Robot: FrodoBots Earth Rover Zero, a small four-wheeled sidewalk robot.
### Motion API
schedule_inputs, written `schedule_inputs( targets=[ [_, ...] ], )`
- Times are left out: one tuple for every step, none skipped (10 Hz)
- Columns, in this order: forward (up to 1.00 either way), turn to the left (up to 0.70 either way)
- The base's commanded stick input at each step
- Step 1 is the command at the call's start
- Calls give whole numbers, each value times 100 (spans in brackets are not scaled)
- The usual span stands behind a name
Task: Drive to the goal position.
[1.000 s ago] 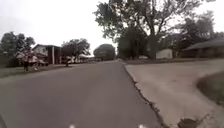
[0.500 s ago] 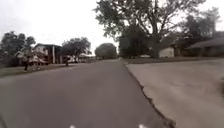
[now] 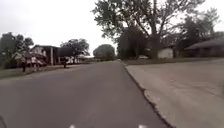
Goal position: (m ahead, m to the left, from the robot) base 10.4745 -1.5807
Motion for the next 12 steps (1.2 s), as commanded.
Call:
schedule_inputs(
  targets=[
    [100, -40],
    [100, -34],
    [100, -28],
    [100, -21],
    [100, -14],
    [100, -38],
    [100, -19],
    [100, 0],
    [100, 0],
    [100, 0],
    [100, 0],
    [100, 0]
  ],
)
